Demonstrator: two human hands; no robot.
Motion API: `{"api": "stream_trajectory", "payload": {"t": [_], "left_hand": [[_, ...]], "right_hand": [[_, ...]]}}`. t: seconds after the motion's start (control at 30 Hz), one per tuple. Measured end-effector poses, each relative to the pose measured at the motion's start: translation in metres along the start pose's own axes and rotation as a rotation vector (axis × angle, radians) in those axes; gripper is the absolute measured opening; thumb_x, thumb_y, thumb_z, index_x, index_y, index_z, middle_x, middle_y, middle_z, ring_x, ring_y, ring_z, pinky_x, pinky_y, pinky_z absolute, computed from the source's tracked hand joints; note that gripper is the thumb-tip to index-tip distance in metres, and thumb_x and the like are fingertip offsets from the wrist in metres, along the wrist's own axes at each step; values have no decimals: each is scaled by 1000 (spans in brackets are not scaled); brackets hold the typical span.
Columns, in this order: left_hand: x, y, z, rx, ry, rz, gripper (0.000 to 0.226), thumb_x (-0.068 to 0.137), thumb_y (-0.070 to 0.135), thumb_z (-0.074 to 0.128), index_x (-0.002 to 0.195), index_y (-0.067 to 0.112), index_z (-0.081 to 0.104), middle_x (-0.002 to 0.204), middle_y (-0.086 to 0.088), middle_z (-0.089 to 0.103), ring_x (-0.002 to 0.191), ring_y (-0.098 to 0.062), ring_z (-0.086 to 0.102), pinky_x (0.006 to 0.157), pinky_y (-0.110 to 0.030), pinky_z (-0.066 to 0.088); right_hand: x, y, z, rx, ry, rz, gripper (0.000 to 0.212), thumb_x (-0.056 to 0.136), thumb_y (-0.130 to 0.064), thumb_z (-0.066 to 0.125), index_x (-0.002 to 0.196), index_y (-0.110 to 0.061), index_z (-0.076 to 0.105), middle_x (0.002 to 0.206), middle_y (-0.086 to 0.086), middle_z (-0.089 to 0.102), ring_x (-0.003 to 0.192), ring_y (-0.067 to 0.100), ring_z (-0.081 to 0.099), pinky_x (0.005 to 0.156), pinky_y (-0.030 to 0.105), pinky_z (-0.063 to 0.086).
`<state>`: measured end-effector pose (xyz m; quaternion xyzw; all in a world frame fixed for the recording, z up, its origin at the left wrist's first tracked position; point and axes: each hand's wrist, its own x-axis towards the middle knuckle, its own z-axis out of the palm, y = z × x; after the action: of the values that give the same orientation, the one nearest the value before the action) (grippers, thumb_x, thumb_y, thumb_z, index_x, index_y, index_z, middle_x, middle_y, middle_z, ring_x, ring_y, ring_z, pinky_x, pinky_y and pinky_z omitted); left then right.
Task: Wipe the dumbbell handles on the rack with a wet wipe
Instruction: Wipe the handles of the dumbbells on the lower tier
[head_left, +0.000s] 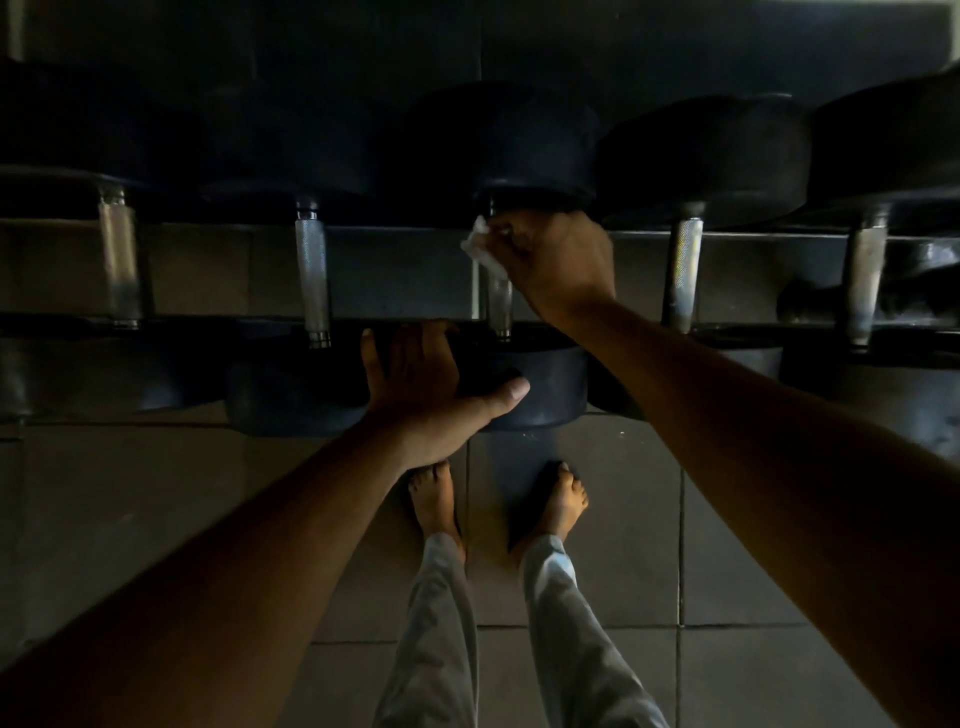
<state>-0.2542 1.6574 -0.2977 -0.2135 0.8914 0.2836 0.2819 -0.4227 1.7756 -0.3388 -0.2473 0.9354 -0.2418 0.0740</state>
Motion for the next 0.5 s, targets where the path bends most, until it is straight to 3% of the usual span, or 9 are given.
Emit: {"api": "stream_trajectory", "payload": {"t": [0.13, 0.3, 0.43, 0.5], "left_hand": [[1, -1, 1, 8, -4, -2, 122, 67, 102, 35, 156, 18, 28, 168, -7, 26, 162, -22, 10, 128, -53, -18], [0, -2, 1, -14, 17, 19, 111, 76, 94, 44, 156, 18, 28, 168, -6, 26, 162, -22, 11, 126, -49, -23], [0, -1, 1, -8, 4, 19, 108, 76, 96, 43, 152, 21, 29, 166, -5, 29, 161, -23, 13, 126, -51, -22], [0, -1, 0, -16, 13, 20, 106, 79, 94, 48, 153, 21, 29, 165, -5, 29, 161, -23, 14, 125, -50, -22]], "right_hand": [[5, -12, 7, -91, 100, 91, 42, 99, -65, 46, 107, -37, 75, 88, 1, 76, 84, 26, 72, 71, 36, 55], [5, -22, 7, -165, -71, 122, 45, 103, -65, 35, 117, -39, 70, 86, 0, 72, 80, 24, 69, 71, 35, 53], [19, -34, 7, -344, -213, 117, 44, 107, -57, 36, 109, -29, 69, 68, -4, 51, 66, 16, 55, 62, 32, 46], [21, -37, 6, -335, -233, 111, 42, 107, -55, 38, 113, -28, 69, 74, -2, 57, 71, 17, 58, 66, 34, 49]]}}
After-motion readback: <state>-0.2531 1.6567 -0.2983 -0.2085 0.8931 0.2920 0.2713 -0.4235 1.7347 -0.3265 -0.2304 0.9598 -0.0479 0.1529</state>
